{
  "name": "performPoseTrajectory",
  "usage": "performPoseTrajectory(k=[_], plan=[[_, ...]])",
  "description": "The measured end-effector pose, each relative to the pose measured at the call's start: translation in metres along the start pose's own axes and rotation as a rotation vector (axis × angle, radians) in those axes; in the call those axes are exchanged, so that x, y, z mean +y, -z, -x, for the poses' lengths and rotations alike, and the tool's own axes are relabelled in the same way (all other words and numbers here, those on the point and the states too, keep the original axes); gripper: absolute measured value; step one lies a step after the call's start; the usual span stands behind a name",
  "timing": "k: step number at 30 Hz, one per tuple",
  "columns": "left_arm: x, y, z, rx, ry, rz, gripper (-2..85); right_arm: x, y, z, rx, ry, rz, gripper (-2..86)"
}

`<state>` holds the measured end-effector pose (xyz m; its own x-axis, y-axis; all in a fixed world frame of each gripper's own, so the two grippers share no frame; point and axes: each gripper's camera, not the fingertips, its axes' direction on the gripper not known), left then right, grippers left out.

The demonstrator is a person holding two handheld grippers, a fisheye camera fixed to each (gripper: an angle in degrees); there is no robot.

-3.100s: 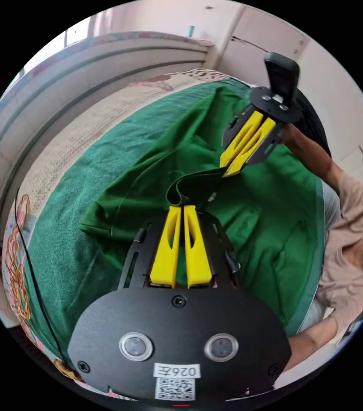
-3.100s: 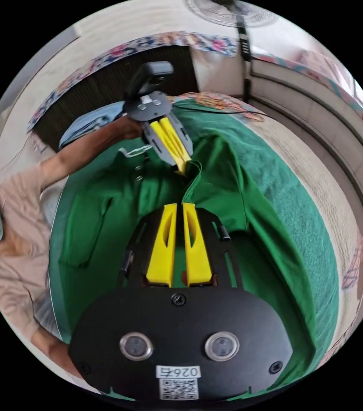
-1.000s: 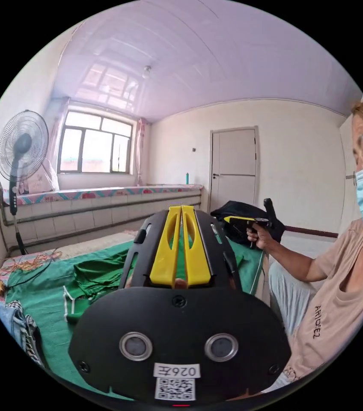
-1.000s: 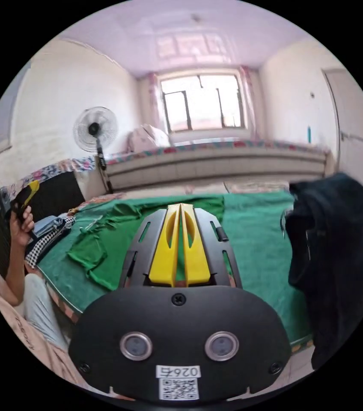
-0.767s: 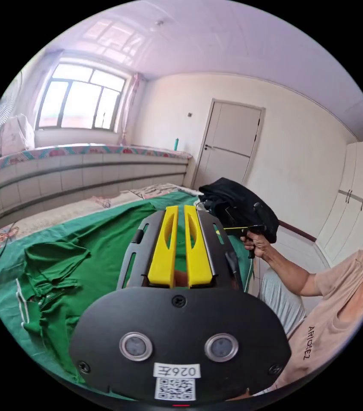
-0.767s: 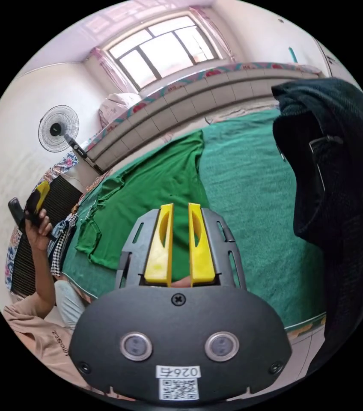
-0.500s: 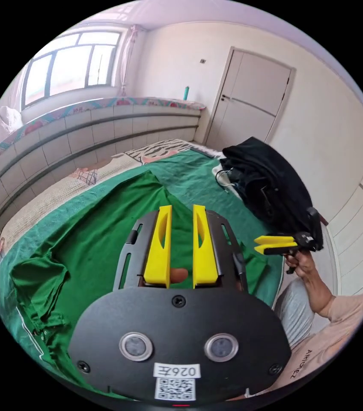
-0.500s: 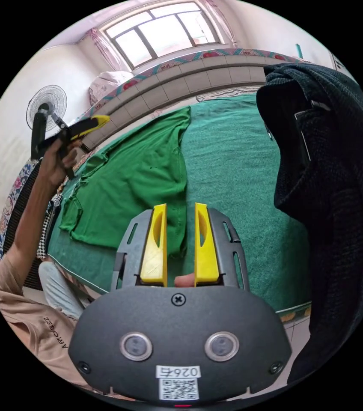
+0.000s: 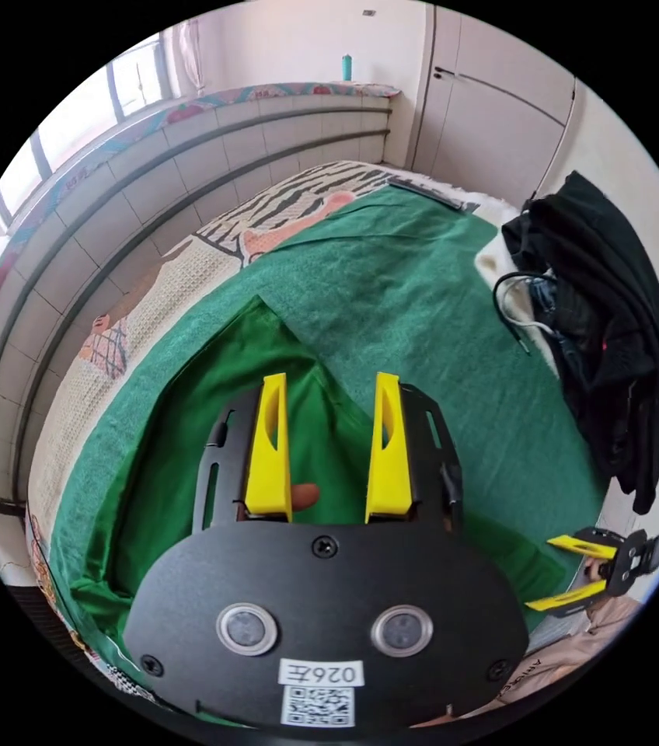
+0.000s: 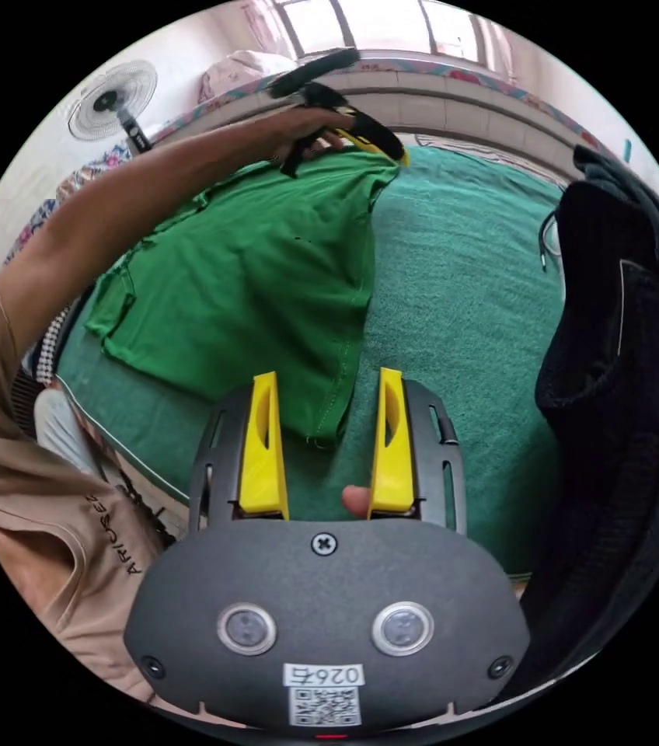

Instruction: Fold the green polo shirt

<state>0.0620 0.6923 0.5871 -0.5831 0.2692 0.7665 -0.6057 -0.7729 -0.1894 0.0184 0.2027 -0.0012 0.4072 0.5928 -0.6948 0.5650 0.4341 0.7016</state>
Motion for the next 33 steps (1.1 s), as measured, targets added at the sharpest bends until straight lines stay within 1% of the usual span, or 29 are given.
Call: performPoseTrajectory(k=[3,4,8,11,13,16,17,19,20,21,23,24,26,29,33], plan=[[-0.024,-0.034,-0.003,-0.034,0.027,0.111,19.5,0.026,-0.03,0.004,0.098,0.057,0.021,13.9],[-0.028,-0.034,-0.006,-0.072,0.045,0.098,19.1,0.038,-0.039,0.001,0.113,0.058,0.017,13.8],[-0.03,-0.036,-0.007,-0.1,0.043,0.088,17.0,0.082,-0.065,-0.025,0.115,0.044,0.021,11.8],[-0.029,-0.033,-0.001,-0.137,0.037,0.074,10.8,0.118,-0.08,-0.032,0.142,0.088,0.03,9.0],[-0.026,-0.033,0.002,-0.158,0.013,0.072,4.3,0.142,-0.088,-0.036,0.162,0.121,0.032,6.6],[-0.025,-0.029,0.007,-0.158,-0.017,0.081,1.3,0.185,-0.092,-0.05,0.168,0.161,0.012,0.2],[-0.025,-0.027,0.01,-0.149,-0.018,0.085,1.0,0.201,-0.092,-0.062,0.152,0.146,0.017,-0.5],[-0.021,-0.008,0.03,-0.078,0.012,0.041,0.3,0.225,-0.089,-0.083,0.11,0.128,0.017,-1.2],[-0.018,-0.001,0.037,-0.052,0.028,0.019,0.2,0.241,-0.083,-0.099,0.054,0.11,0.009,-1.4],[-0.012,0.013,0.054,0.011,0.062,-0.026,0.1,0.249,-0.08,-0.107,0.017,0.102,0.003,-1.4],[0.001,0.038,0.085,0.117,0.122,-0.097,0.0,0.286,-0.06,-0.137,-0.108,0.052,-0.065,-1.5],[0.013,0.055,0.107,0.182,0.159,-0.149,-0.1,0.296,-0.054,-0.143,-0.128,0.043,-0.084,-1.5],[0.034,0.08,0.143,0.259,0.213,-0.211,-0.1,0.336,-0.027,-0.15,-0.204,0.044,-0.202,-1.5],[0.08,0.12,0.205,0.299,0.272,-0.274,-0.1,0.382,-0.003,-0.127,-0.288,0.12,-0.319,-1.5],[0.165,0.167,0.292,0.321,0.325,-0.319,-0.1,0.424,-0.005,-0.067,-0.29,0.283,-0.335,-1.5]])
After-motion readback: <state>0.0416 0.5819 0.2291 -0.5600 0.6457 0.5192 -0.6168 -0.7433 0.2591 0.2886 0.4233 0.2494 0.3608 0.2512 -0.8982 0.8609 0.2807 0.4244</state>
